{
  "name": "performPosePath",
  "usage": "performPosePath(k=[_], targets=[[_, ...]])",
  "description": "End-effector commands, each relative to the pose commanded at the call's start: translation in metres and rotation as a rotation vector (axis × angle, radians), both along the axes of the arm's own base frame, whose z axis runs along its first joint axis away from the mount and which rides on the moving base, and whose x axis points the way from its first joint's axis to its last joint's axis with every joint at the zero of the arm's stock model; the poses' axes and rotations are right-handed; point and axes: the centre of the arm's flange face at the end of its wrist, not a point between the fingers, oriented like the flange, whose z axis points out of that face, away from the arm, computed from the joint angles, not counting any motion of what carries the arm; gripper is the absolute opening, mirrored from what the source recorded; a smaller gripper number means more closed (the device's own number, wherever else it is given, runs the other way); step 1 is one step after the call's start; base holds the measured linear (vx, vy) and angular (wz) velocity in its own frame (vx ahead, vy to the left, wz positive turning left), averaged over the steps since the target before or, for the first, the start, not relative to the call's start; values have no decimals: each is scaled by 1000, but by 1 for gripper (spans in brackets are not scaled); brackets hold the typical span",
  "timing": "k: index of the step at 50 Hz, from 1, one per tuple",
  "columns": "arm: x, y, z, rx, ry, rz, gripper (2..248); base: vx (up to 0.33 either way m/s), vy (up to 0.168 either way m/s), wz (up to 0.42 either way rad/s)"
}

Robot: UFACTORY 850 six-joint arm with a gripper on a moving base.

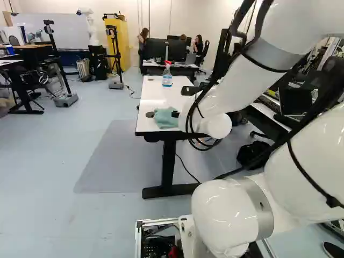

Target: Clean the table with the green towel

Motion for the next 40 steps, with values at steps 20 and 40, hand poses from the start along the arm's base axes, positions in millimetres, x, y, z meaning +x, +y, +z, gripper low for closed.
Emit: performPosePath(k=[20,40], targets=[[-21,-2,-15,-15,-51,14,247,0,0,0],[-34,-3,-23,-22,-80,23,247,0,0,0]])
